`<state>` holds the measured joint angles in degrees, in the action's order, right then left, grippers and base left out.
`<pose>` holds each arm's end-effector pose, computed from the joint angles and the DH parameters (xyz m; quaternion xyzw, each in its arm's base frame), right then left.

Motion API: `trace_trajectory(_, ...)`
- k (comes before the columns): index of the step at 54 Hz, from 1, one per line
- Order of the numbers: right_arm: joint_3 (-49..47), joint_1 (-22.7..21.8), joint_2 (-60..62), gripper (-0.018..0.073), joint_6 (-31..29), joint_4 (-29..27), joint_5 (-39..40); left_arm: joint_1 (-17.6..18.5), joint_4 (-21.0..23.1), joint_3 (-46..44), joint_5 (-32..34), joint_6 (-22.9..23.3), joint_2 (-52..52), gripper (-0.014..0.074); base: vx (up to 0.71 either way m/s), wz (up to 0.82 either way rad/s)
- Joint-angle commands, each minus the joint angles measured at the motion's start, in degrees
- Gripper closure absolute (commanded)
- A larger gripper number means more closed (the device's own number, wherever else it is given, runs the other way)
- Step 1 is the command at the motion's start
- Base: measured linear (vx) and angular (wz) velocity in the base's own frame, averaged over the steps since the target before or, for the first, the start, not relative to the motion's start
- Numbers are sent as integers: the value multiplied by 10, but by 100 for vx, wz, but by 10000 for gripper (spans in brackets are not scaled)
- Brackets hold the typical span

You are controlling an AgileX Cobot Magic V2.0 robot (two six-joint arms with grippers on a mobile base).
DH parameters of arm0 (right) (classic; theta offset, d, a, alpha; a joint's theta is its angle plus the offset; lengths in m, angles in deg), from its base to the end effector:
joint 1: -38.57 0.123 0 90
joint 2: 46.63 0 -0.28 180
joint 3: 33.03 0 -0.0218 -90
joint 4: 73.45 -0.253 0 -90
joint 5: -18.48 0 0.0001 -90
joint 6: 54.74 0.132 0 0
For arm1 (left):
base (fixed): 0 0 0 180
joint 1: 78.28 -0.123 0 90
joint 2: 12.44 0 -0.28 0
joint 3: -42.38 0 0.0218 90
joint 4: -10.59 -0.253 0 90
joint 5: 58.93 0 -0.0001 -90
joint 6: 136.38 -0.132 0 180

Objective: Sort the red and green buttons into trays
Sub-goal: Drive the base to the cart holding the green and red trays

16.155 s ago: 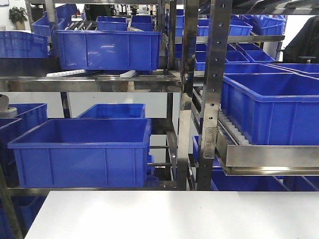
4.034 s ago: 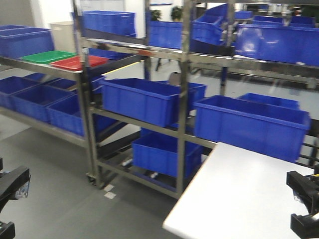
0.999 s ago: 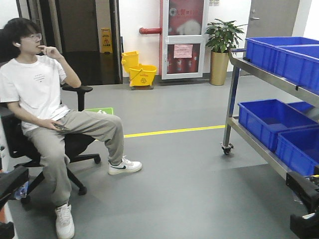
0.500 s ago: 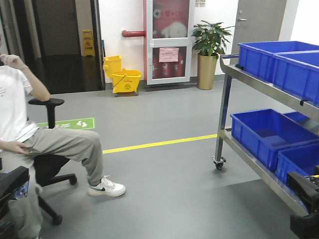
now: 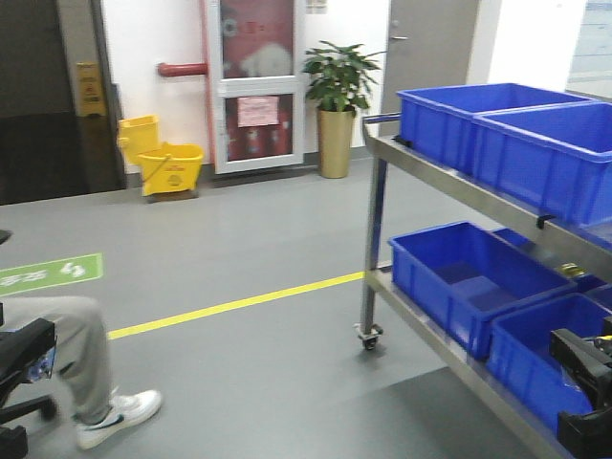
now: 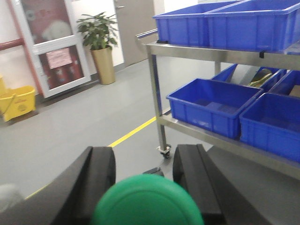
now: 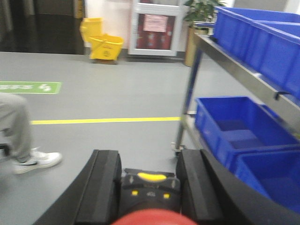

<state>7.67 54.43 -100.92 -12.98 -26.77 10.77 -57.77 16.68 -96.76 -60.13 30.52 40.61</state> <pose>0.2149 0.0476 0.3265 -0.1058 0.7601 0.0251 0.6406 0.2032 -0.0763 0.3394 0.1762 0.7165 -0.0801 0.6702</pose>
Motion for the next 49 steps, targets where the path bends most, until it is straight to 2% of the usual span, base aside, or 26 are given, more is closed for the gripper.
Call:
trace_trajectory(1,-20,0,1,568,-1,5,33,1,4,-20,52,1,-4,603,44,-41)
trace_trajectory(20,-20,0,1,568,-1,5,33,1,4,-20,52,1,-4,603,43,-50)
trace_trajectory(49,-20,0,1,568,-1,5,33,1,4,-20,52,1,-4,603,37,-68)
